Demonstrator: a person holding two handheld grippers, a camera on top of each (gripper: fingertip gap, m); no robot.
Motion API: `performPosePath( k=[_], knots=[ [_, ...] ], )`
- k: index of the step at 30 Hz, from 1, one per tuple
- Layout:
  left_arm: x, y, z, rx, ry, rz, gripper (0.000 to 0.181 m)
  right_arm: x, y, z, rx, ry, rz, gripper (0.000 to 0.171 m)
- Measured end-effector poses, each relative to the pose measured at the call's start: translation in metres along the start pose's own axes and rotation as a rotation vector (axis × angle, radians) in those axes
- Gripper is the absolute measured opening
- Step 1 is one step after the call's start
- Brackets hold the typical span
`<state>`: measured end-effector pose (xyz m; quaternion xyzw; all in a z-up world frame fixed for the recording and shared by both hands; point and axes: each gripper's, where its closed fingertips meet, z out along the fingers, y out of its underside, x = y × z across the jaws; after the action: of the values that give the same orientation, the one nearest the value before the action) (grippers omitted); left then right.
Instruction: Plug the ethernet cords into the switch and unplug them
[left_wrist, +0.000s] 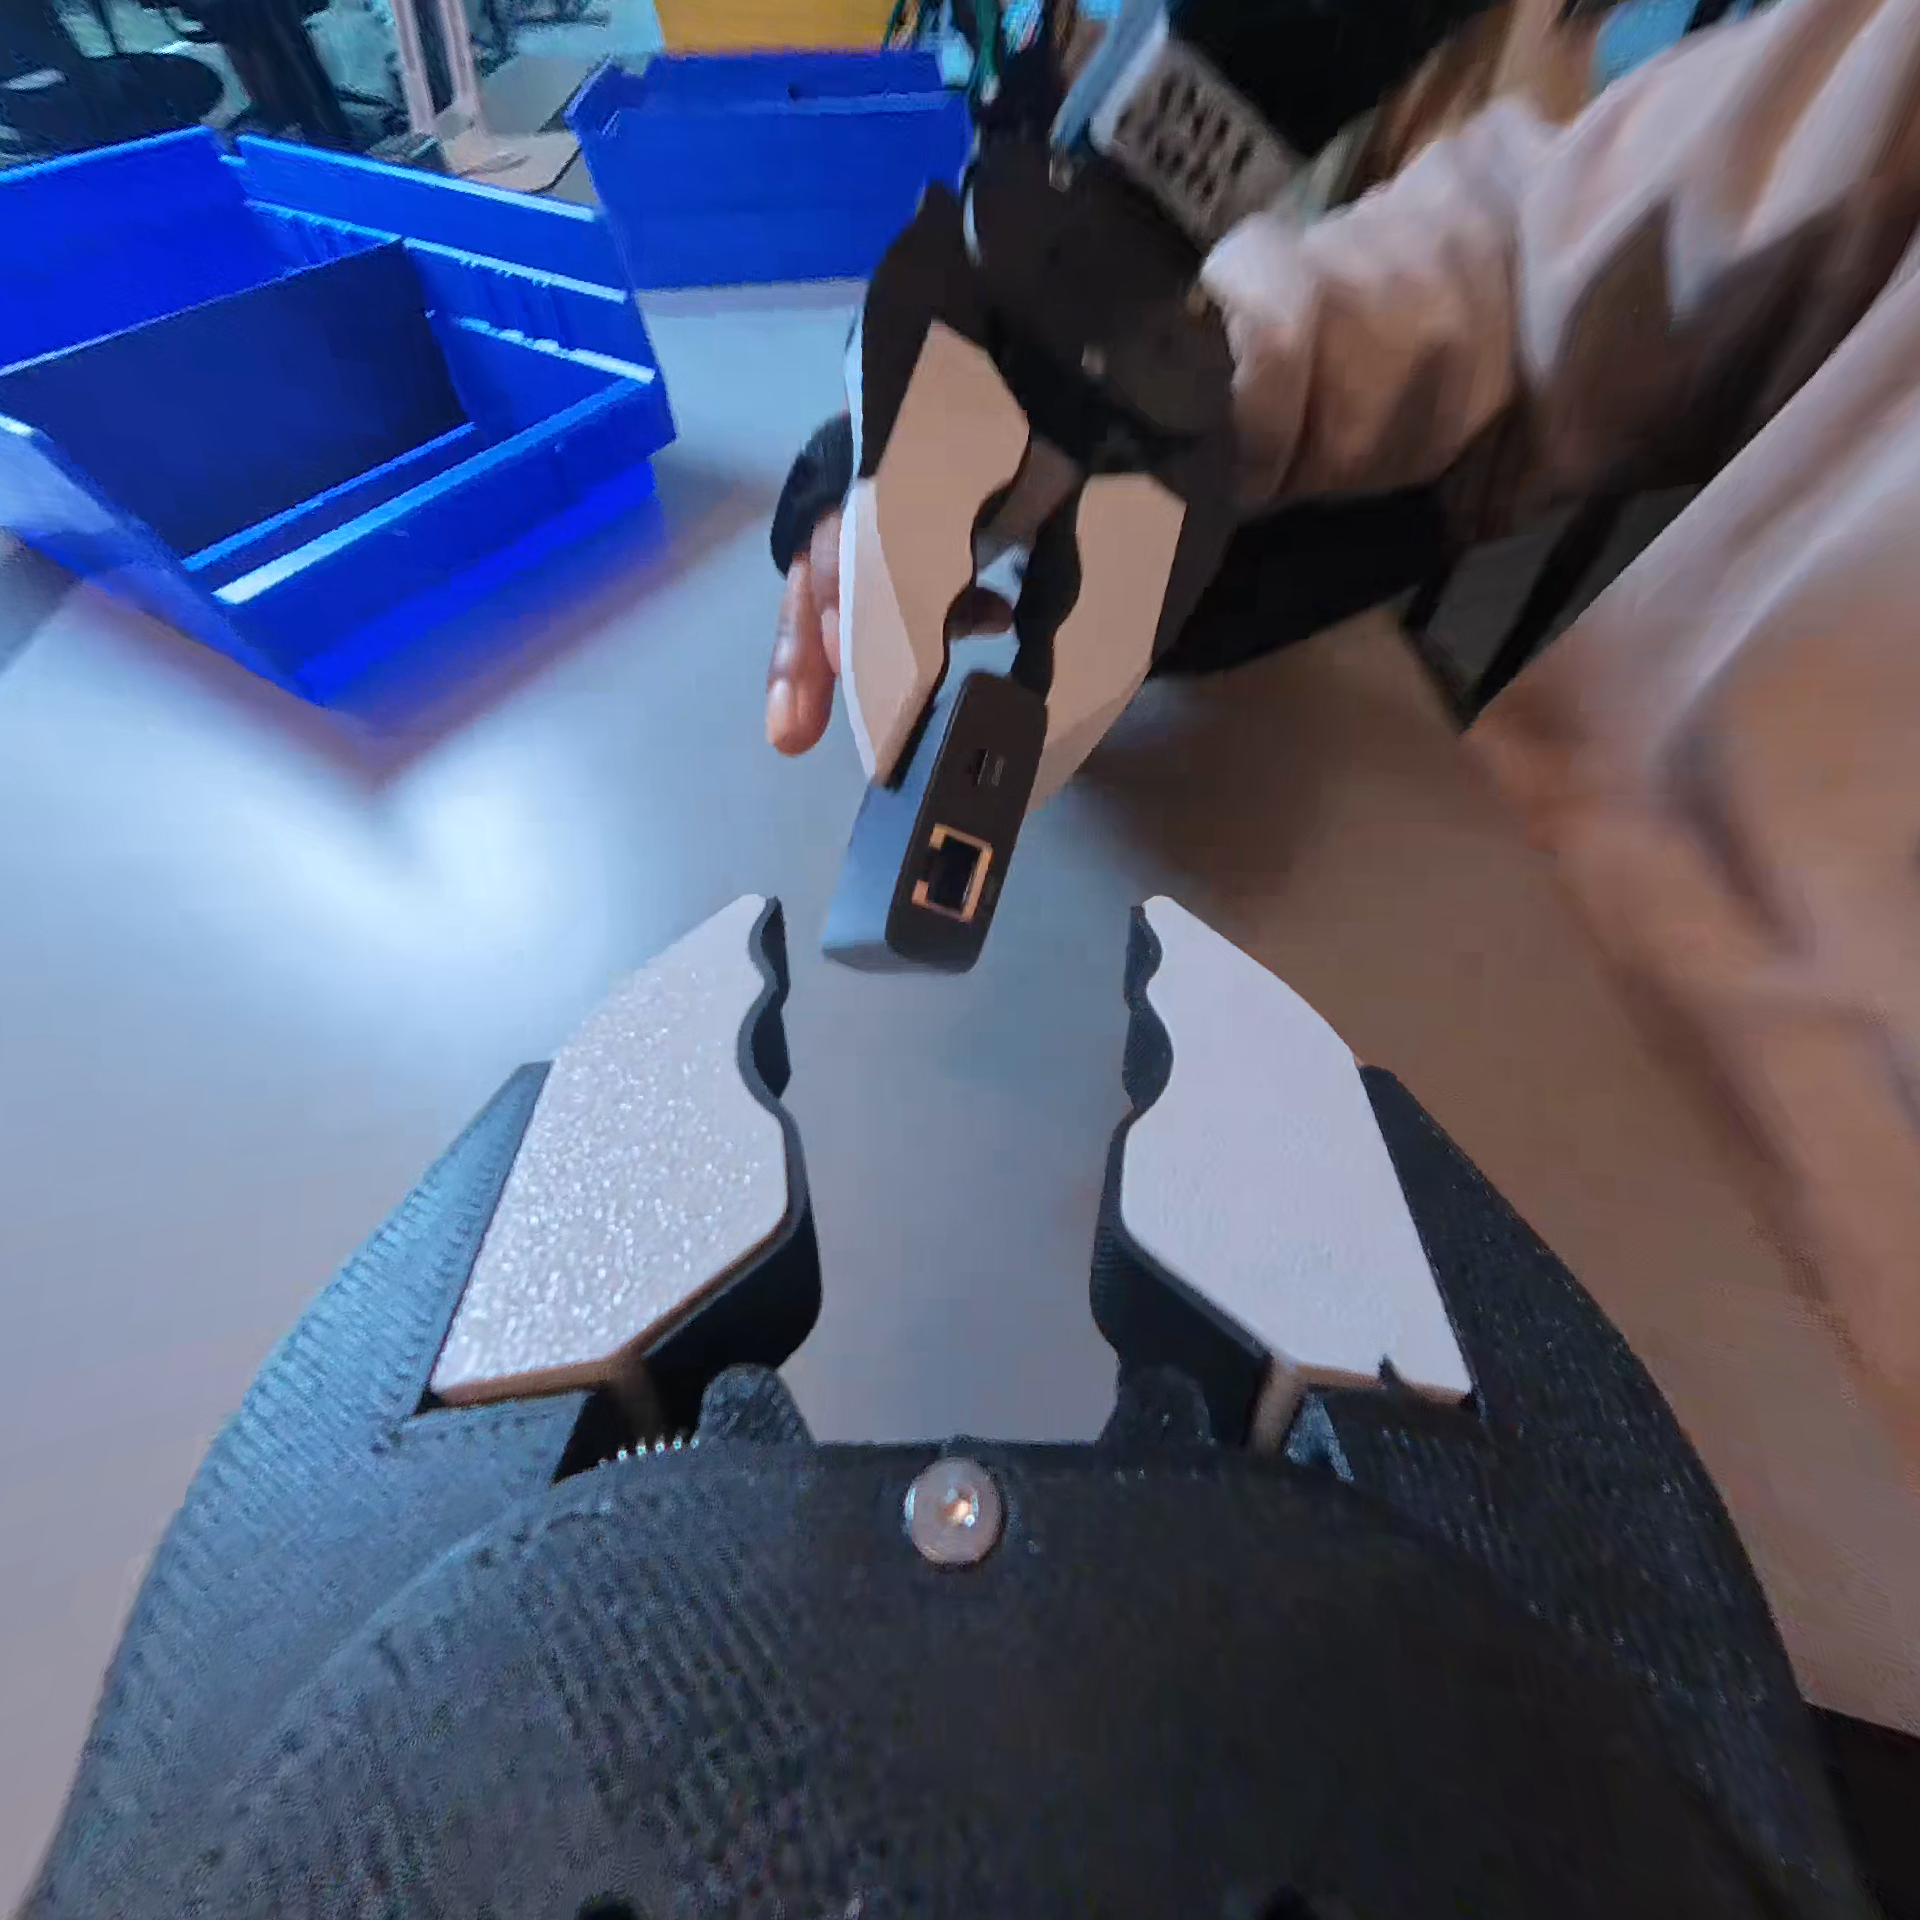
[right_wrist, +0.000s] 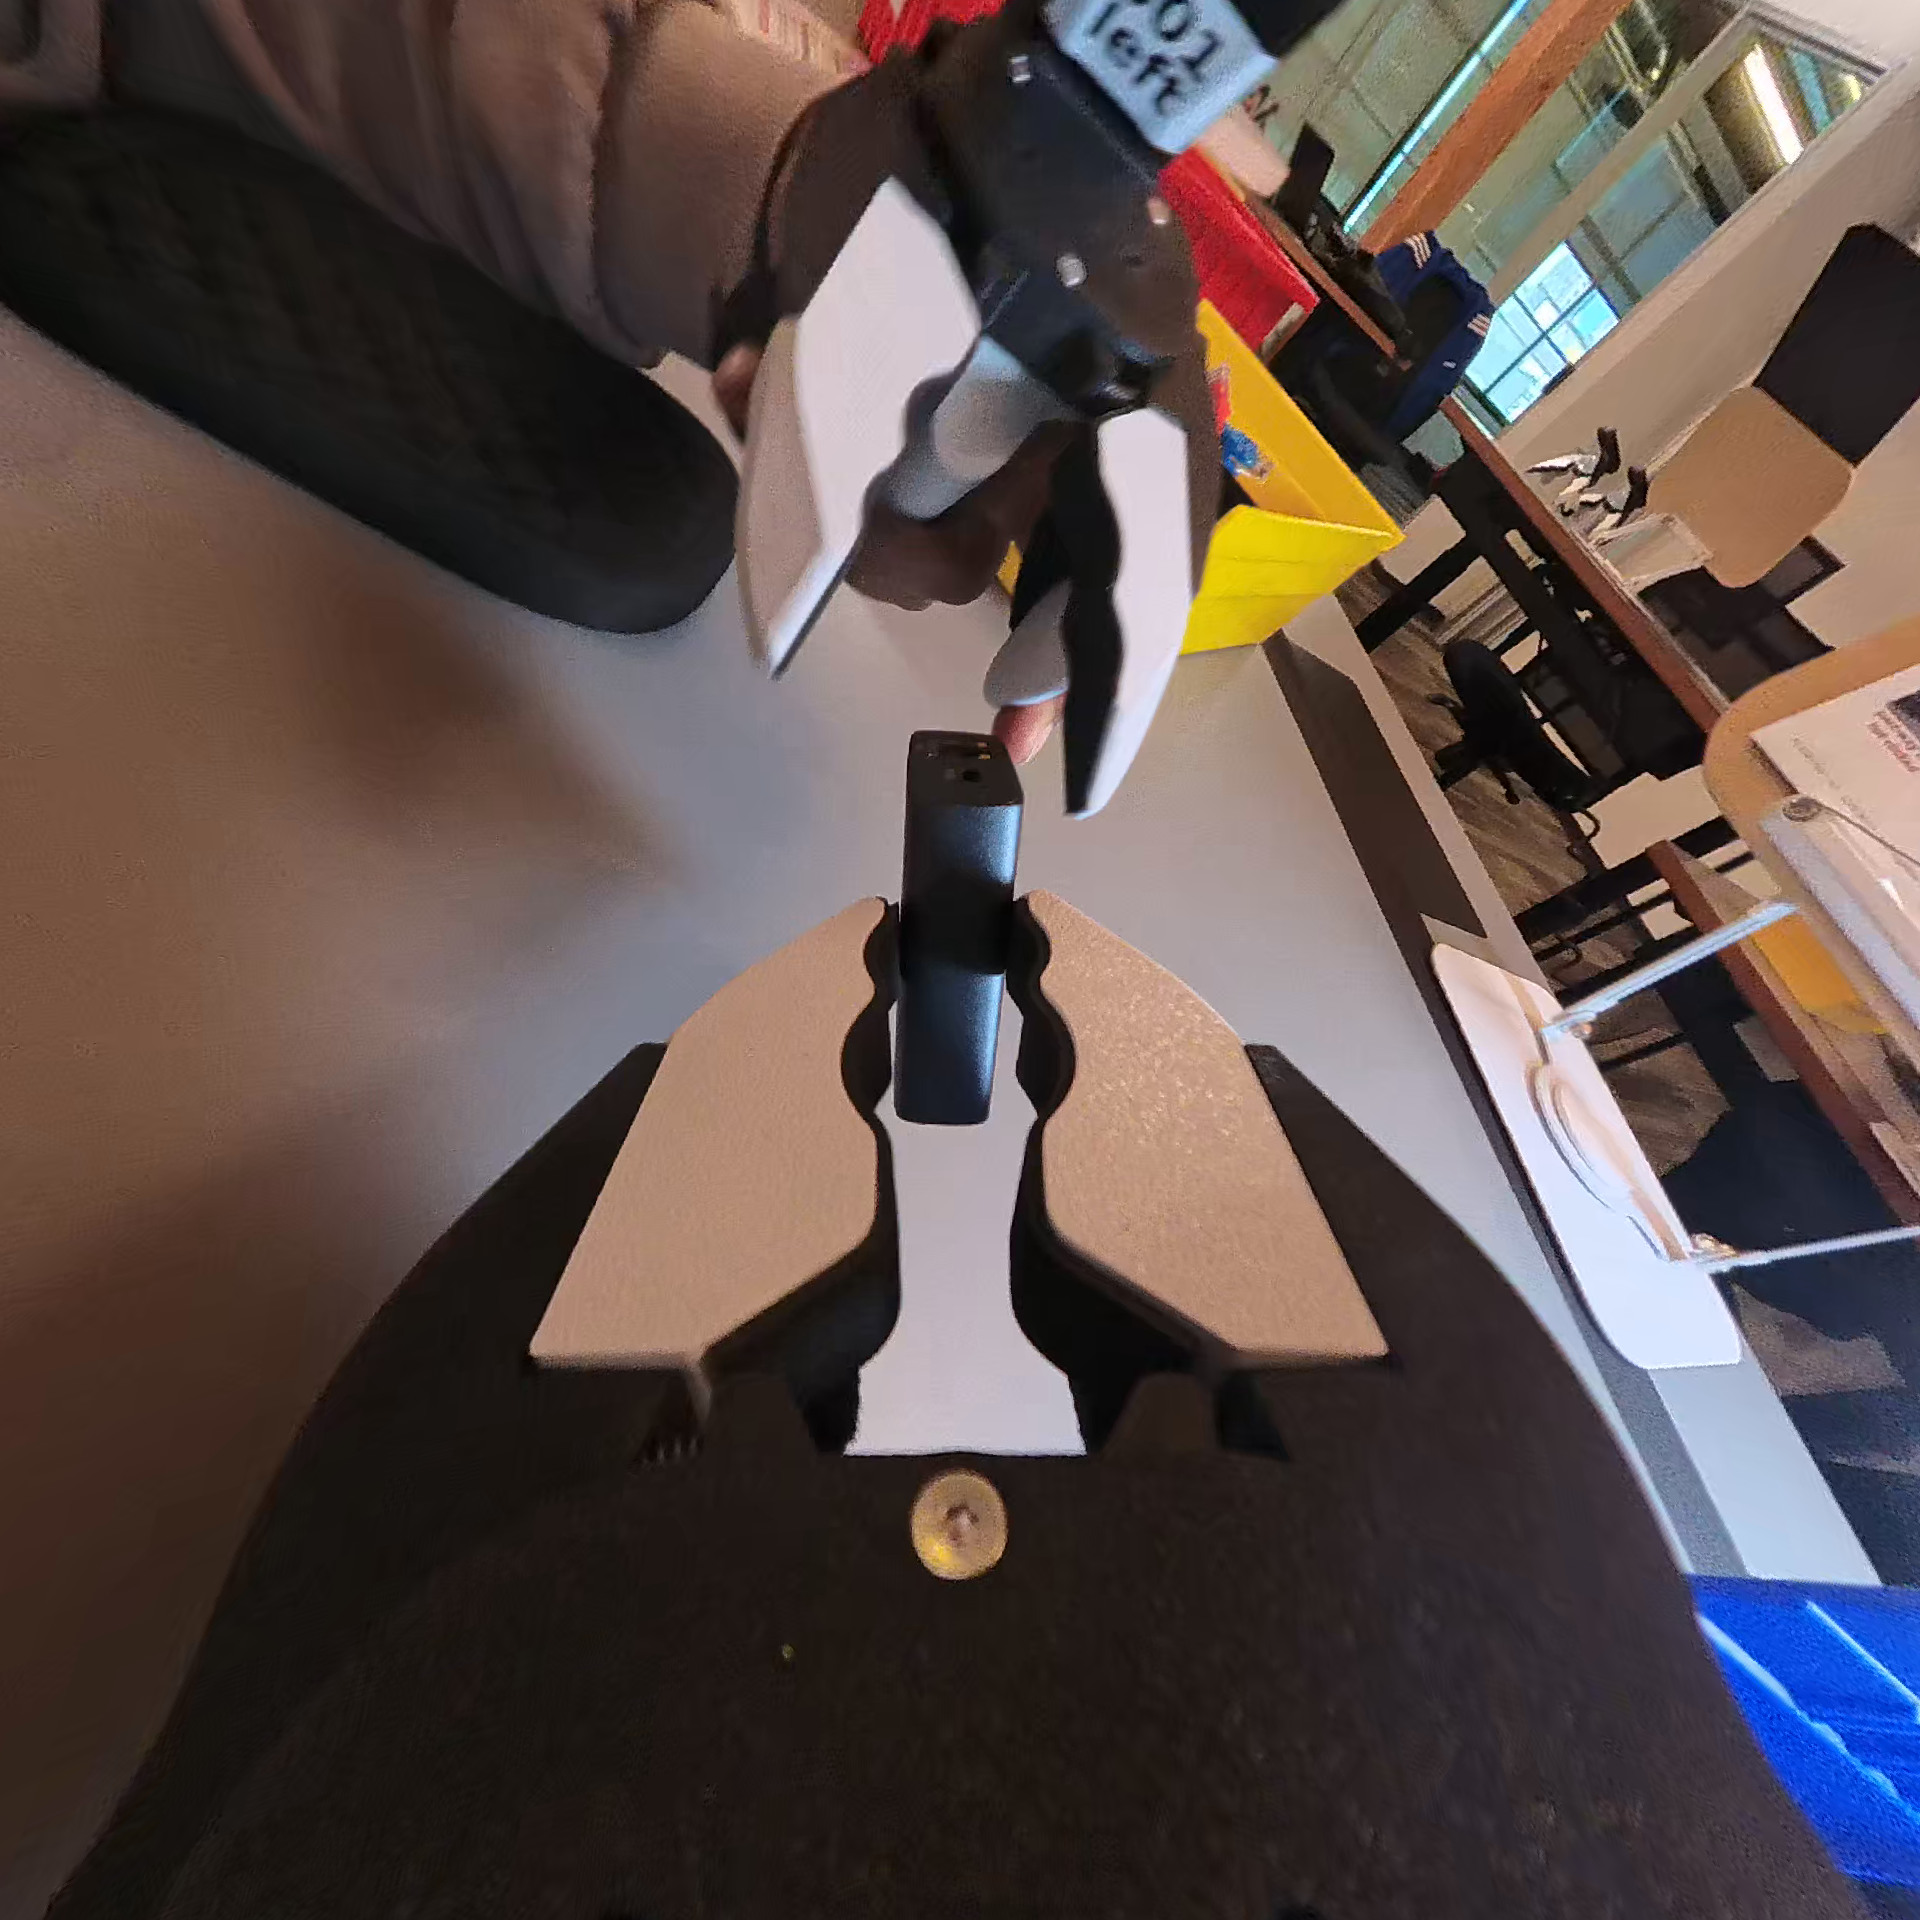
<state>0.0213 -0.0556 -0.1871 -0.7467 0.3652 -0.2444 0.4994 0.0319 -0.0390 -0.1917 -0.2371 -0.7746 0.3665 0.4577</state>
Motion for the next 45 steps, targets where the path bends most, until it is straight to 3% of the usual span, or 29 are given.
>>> performPosePath(
  k=[3, 8, 13, 17, 20, 23, 33, 42, 45],
  knots=[
    [-0.009, 0.01, 0.008, -0.087, -0.15, 0.153, 0.047, 0.001, -0.002, -0.002, 0.017, 0.002, 0.01, 0.019],
    [-0.008, 0.009, 0.011, -0.106, -0.225, 0.303, 0.021, -0.002, -0.008, -0.001, 0.029, -0.001, 0.02, 0.019],
    [-0.004, -0.015, 0.001, 0.061, -0.216, 0.297, 0.02, 0.01, -0.029, -0.01, 0.169, 0.023, 0.122, 0.02],
    [0.001, -0.029, -0.006, 0.171, -0.189, 0.282, 0.02, 0.014, -0.027, -0.014, 0.206, -0.001, 0.194, 0.038],
    [0.007, -0.034, -0.006, 0.211, -0.156, 0.275, 0.02, 0.013, -0.031, -0.014, 0.234, -0.007, 0.214, 0.039],
    [0.008, -0.032, -0.003, 0.204, -0.156, 0.285, 0.02, 0.008, -0.036, -0.012, 0.234, -0.004, 0.165, 0.021],
    [-0.016, 0.0, 0.004, -0.002, -0.293, 0.383, 0.021, 0.009, -0.011, -0.007, 0.011, 0.033, 0.058, 0.02],
    [-0.001, -0.015, 0.002, 0.158, -0.185, 0.322, 0.02, 0.007, -0.02, -0.007, 0.088, 0.02, 0.093, 0.028],
    [0.0, -0.011, 0.007, 0.139, -0.181, 0.329, 0.02, 0.003, -0.029, -0.007, 0.132, 0.018, 0.069, 0.022]
  ],
)
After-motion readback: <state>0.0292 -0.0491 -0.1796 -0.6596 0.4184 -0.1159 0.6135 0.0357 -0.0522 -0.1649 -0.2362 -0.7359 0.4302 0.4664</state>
